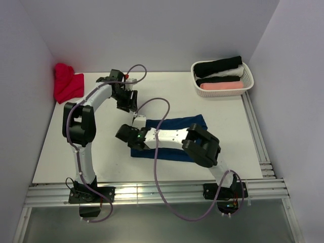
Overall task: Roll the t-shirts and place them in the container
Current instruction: Roll the tshirt
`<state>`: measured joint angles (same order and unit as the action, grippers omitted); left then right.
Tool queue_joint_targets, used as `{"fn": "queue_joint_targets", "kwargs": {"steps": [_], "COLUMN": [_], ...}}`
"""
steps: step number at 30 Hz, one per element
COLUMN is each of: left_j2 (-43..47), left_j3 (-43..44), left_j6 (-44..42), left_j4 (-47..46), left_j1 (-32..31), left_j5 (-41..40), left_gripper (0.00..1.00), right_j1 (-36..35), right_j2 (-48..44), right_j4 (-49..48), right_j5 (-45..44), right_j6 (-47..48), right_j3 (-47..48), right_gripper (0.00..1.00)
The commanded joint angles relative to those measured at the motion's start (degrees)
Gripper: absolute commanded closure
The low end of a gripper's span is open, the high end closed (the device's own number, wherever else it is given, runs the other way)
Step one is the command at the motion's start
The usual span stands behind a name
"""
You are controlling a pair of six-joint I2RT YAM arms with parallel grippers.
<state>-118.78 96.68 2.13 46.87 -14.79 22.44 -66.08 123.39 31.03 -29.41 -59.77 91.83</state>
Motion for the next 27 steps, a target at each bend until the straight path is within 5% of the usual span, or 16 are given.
{"fn": "queue_joint_targets", "kwargs": {"steps": [1,6,12,20,27], "left_j2": [2.1,3.1,4.3,5.2,4.6], "left_j3": [3.1,1.8,-3.5,-11.8,-16.0], "left_j6": [-1.5,-6.2,-9.6,-12.4,-11.5], "left_j4": [2.1,3.2,2.8,-0.1,-3.7], "left_j1": [3.6,7.3,11.3,12.9,12.4], "left_j5": [6.7,11.0,14.7,17.1,19.0], "left_gripper": [0.38,0.38,0.38,0.38,0.41], "right_j1": [1.7,5.0,7.8,8.3,8.2], "right_j2": [-5.9,-11.3,-7.4,-3.7,-6.8], "right_j4": [-17.7,-43.9,-71.9,-77.6,-71.0], "right_j5": [10.5,21.8,29.1,31.5,28.3], "right_j6": [-2.5,-7.1,-13.5,-18.4,-18.0], "right_j3": [-12.1,-28.2,-34.1,-35.7,-38.0], "right_gripper": [0.73,0.73,0.73,0.74,0.75]}}
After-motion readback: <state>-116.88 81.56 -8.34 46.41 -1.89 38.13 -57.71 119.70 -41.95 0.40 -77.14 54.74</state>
